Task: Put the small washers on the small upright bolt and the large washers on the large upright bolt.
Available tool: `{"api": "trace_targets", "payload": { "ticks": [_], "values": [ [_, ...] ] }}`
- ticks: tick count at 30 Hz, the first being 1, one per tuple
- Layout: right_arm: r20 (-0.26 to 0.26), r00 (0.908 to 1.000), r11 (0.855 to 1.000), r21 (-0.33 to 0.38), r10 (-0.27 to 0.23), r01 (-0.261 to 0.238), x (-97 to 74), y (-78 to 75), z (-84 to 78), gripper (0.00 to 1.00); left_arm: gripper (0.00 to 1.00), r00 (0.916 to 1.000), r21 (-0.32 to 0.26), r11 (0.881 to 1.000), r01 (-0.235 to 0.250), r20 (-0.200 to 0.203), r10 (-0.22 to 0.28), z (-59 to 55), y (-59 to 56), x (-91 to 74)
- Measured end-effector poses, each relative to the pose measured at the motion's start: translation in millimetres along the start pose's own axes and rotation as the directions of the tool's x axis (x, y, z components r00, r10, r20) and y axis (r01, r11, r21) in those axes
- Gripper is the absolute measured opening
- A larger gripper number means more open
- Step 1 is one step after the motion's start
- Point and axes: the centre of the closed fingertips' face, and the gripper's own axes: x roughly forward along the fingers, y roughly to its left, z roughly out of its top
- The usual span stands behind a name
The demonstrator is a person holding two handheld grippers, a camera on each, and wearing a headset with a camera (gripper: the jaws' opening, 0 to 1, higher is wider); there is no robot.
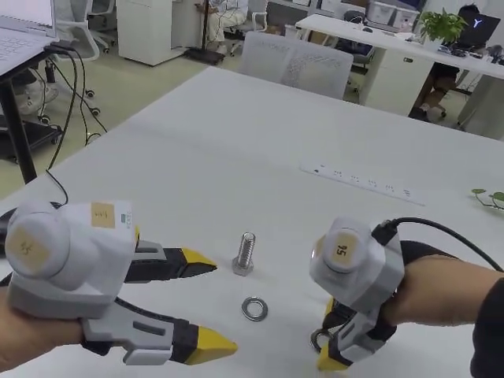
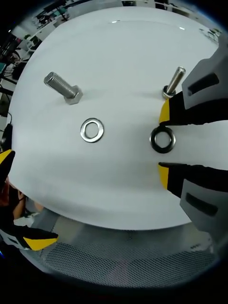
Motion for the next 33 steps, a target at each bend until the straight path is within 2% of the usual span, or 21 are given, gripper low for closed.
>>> {"api": "trace_targets", "payload": {
  "ticks": [9,19,27,33],
  "values": [
    [-0.006,1.0000,1.000,-0.017,0.000,0.000,-0.6,-1.5,-1.8,0.25,0.57,1.0000,-0.002,1.000,0.000,-0.002,0.000,-0.5,-0.3,0.5],
    [-0.017,0.9999,1.000,0.001,-0.001,0.001,-0.5,-1.6,-1.8,0.25,0.57,1.0000,-0.002,1.000,0.000,-0.001,0.000,-0.4,-0.4,0.8],
    [-0.056,0.9983,1.000,0.018,-0.013,0.014,1.0,-2.1,-1.5,0.24,0.56,1.0000,-0.001,1.000,0.001,0.000,-0.001,0.1,-0.5,1.7],
    [-0.066,0.9977,1.000,0.026,-0.014,0.016,0.9,-2.6,-2.2,0.24,0.56,1.0000,-0.001,1.000,-0.002,-0.002,0.002,-0.1,0.0,1.7]
  ]
}}
